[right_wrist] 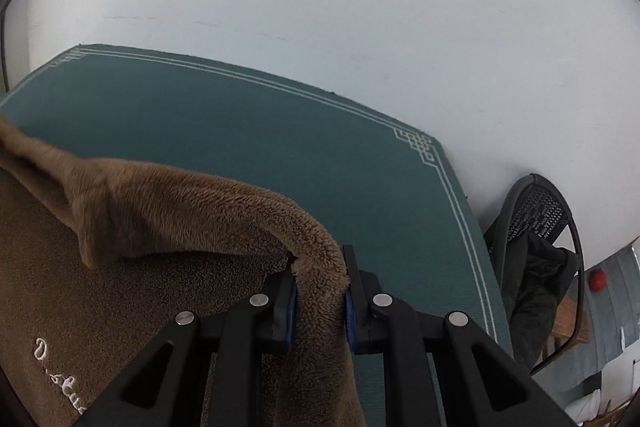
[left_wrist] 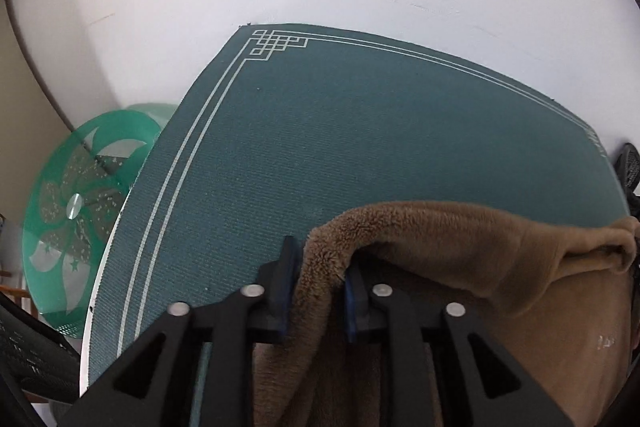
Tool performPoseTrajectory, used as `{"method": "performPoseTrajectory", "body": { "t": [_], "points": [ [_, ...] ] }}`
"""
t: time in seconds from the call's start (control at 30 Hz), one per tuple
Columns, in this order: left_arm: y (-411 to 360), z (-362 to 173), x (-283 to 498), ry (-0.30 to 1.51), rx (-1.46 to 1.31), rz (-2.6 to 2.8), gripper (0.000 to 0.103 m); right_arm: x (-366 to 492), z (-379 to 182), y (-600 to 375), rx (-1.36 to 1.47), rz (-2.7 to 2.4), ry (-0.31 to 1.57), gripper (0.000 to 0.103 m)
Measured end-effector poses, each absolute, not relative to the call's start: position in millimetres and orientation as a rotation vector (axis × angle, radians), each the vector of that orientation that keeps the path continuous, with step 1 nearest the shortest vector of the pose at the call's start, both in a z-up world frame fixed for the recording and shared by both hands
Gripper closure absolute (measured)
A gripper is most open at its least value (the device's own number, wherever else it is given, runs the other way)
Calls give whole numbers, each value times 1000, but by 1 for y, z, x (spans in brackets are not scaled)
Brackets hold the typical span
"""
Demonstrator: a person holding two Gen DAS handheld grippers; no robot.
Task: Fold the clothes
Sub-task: 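Lower the hanging fleece onto the green table with both grippers, then open both grippers to release the fleece on the table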
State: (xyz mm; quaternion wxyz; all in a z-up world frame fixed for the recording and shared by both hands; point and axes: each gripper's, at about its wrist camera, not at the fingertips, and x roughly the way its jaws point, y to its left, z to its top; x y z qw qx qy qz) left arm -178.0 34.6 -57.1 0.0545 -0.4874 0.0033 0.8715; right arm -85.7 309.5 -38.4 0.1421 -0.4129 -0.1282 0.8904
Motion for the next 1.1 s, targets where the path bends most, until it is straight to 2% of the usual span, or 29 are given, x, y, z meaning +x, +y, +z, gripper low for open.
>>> {"method": "performPoseTrajectory", "body": {
  "t": [0.03, 0.07, 0.1, 0.13, 0.17, 0.2, 0.23, 0.37, 0.57, 0.67, 0.73, 0.87, 0.9, 1.03, 1.1],
  "points": [
    [37, -59, -178, 38, -1483, 2661, 65, -87, -42, 311, -1218, 2561, -371, 85],
    [38, -59, -178, 70, -1487, 2691, 49, -88, -45, 313, -1245, 2553, -372, 83],
    [36, -61, -180, 85, -1499, 2722, 30, -91, -49, 313, -1274, 2538, -380, 74],
    [34, -62, -181, 101, -1512, 2753, 22, -94, -52, 312, -1288, 2515, -405, 63],
    [27, -65, -183, 74, -1528, 2759, 13, -95, -54, 312, -1275, 2491, -438, 57],
    [21, -68, -185, 20, -1545, 2744, 9, -95, -55, 311, -1262, 2472, -463, 46],
    [14, -70, -187, -33, -1560, 2727, 9, -94, -54, 309, -1254, 2466, -473, 43],
    [9, -67, -186, -70, -1562, 2691, 8, -93, -48, 315, -1271, 2489, -431, 43],
    [1, -24, -166, -128, -1415, 2704, 8, -74, -11, 326, -1257, 2583, -340, 43],
    [9, -1, -151, -54, -1327, 2720, 8, -62, 15, 320, -1215, 2625, -378, 41],
    [15, 6, -146, 6, -1304, 2725, 8, -55, 30, 314, -1182, 2649, -405, 34],
    [23, 3, -147, 110, -1333, 2714, 7, -52, 38, 302, -1227, 2718, -316, 34],
    [20, -3, -153, 92, -1373, 2695, 7, -52, 35, 298, -1275, 2744, -288, 34],
    [-12, -27, -178, -199, -1551, 2610, 7, -64, 18, 289, -1467, 2780, -231, 34],
    [-22, -31, -181, -256, -1554, 2606, 7, -76, 2, 295, -1525, 2774, -226, 34]
  ]
}}
